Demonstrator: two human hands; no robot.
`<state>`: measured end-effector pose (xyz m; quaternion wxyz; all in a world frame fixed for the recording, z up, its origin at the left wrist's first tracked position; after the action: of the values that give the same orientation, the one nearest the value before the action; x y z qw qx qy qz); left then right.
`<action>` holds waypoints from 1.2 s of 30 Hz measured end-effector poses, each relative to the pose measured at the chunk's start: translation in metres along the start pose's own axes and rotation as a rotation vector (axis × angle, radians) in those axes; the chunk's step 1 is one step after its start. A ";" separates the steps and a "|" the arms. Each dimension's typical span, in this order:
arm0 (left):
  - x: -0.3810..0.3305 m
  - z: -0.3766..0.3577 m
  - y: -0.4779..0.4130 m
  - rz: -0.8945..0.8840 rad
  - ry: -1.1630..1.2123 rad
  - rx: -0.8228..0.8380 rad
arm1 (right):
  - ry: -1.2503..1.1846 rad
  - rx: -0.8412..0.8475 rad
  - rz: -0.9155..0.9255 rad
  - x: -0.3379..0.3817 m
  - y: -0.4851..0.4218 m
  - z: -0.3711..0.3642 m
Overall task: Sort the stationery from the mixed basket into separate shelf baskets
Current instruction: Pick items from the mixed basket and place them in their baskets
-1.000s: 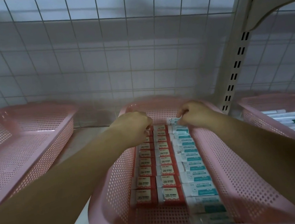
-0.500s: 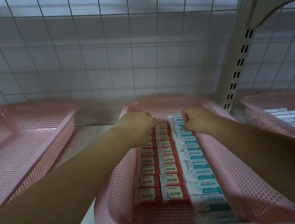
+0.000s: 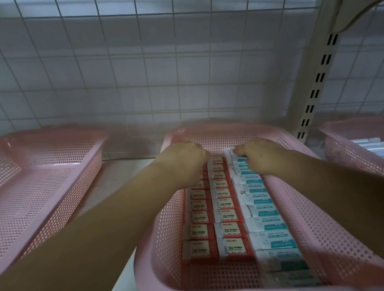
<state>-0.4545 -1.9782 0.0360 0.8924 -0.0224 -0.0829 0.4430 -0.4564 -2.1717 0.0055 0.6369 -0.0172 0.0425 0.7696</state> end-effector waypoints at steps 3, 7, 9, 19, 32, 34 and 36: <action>0.001 -0.001 -0.001 0.005 -0.003 -0.011 | 0.006 -0.015 -0.015 -0.001 -0.002 -0.001; 0.001 -0.001 -0.001 -0.004 0.000 -0.030 | 0.021 -0.021 -0.005 -0.003 -0.004 0.001; 0.001 -0.001 -0.001 -0.003 0.004 -0.033 | 0.020 -0.021 -0.006 -0.003 -0.003 0.003; 0.016 0.021 0.004 0.127 0.082 -0.232 | -0.015 -0.088 0.017 0.028 -0.001 0.026; 0.185 0.049 0.133 0.400 0.120 -0.285 | -0.114 -0.341 0.521 0.200 -0.042 0.110; 0.213 0.044 0.159 0.449 0.137 -0.268 | -0.105 -0.322 0.580 0.232 -0.055 0.107; 0.240 0.037 0.183 0.489 0.167 -0.245 | -0.098 -0.297 0.633 0.262 -0.067 0.103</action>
<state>-0.4622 -1.6775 0.0823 0.7535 -0.1856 -0.0542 0.6284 -0.4371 -1.8937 0.0838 0.3585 -0.0585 -0.0971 0.9266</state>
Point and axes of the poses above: each hand's wrist, its own y-axis away from the middle knuckle, its own z-axis out of the back of the hand, x = y × z, the point moved 1 cm from there along -y, towards the middle knuckle, and after that the axes turned 11 degrees about z, right-handed, at the moved point
